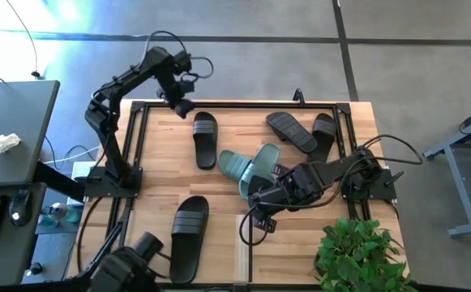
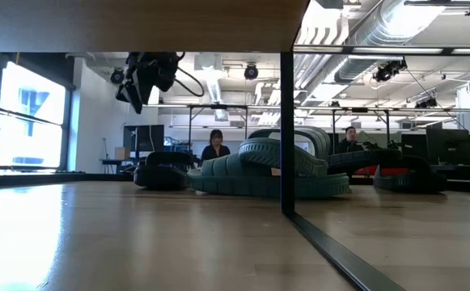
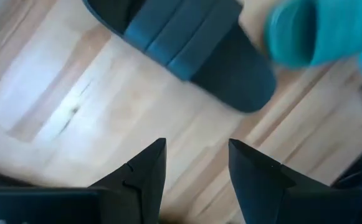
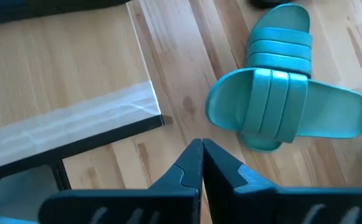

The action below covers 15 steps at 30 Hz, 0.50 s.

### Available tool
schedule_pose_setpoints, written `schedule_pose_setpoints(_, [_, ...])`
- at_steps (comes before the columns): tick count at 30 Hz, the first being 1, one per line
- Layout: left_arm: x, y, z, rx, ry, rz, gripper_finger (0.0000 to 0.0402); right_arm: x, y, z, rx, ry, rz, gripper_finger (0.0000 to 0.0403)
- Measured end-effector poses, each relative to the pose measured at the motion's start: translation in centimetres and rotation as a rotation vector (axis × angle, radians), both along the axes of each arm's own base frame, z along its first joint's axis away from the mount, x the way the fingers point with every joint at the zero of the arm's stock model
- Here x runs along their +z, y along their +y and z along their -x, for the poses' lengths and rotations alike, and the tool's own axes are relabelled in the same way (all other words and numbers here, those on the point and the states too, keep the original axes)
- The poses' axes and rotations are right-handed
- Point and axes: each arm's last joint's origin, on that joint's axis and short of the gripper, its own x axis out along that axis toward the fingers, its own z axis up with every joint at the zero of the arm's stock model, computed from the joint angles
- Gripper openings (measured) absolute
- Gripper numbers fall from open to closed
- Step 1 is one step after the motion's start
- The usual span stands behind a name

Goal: Pick and place slides into the shelf
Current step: Put the pair black slipper on the shelf

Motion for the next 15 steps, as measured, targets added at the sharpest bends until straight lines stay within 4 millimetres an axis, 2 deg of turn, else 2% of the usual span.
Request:
schedule_pose_setpoints(8, [-0.1, -3.6, -4.4, -0.343, 0.308, -0.258, 0.0156, 0.0, 0.2, 0.1, 0.027, -0.012, 0.049, 0.0001])
schedule_pose_setpoints(15, [0.2, -7.9, -8.1, -0.494, 0.343, -0.344, 0.0156, 0.1, 1.3, 0.6, 0.055, -0.022, 0.07, 0.0001])
